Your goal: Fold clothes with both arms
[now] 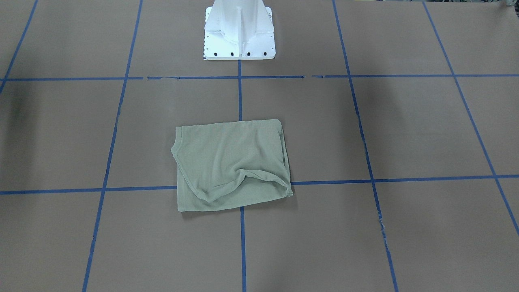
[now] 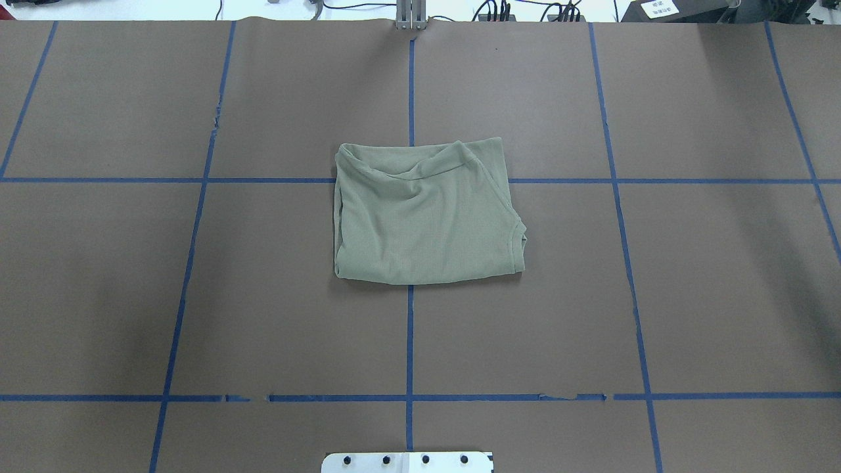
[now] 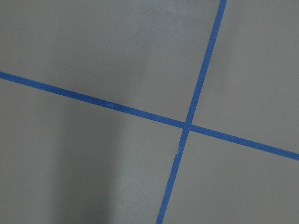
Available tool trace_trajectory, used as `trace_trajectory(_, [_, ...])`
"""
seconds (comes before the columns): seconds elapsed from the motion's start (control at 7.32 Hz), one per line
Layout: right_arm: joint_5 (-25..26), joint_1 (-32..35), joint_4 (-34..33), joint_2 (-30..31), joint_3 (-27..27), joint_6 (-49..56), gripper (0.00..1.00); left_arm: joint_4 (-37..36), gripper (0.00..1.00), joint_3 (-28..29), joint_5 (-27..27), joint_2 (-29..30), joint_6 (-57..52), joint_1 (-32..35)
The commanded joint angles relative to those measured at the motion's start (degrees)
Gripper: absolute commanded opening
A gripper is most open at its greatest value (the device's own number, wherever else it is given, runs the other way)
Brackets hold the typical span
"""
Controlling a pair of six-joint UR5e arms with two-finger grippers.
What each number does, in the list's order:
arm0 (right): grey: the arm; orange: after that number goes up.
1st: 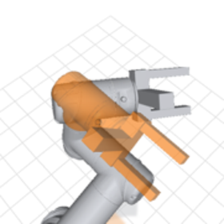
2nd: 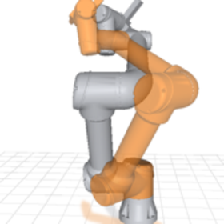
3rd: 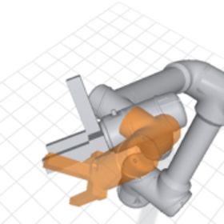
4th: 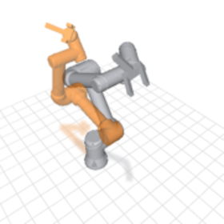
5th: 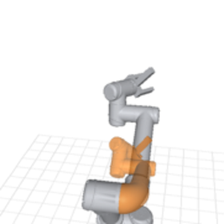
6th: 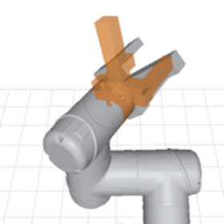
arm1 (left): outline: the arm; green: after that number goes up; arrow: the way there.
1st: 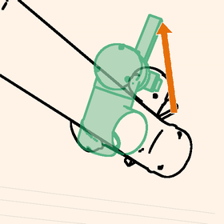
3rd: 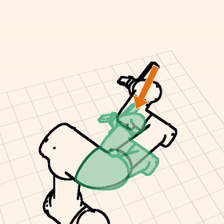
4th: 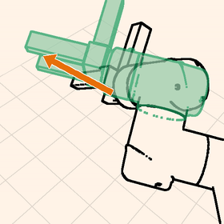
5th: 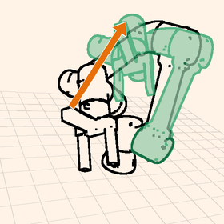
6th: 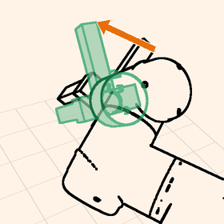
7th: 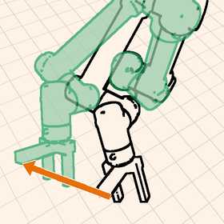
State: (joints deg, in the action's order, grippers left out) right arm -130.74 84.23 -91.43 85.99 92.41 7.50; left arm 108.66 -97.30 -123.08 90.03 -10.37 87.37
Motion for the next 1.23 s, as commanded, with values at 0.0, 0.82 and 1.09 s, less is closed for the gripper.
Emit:
trace_trajectory(0.0, [0.31, 0.23, 0.91, 1.19, -0.21, -0.38, 1.00, -0.20, 1.00, 1.31, 0.56, -0.38, 0.43, 0.34])
trace_trajectory(0.82, [-1.18, 1.02, 0.82, 3.04, -0.21, -7.50, 1.00, -23.67, 1.00, 0.44, -8.93, -0.47, -0.26, 0.26])
trace_trajectory(1.09, [-1.97, 1.81, 0.82, 3.65, -0.30, -7.42, 1.00, -23.23, 1.00, 0.79, -8.76, -1.17, -3.84, 0.26])
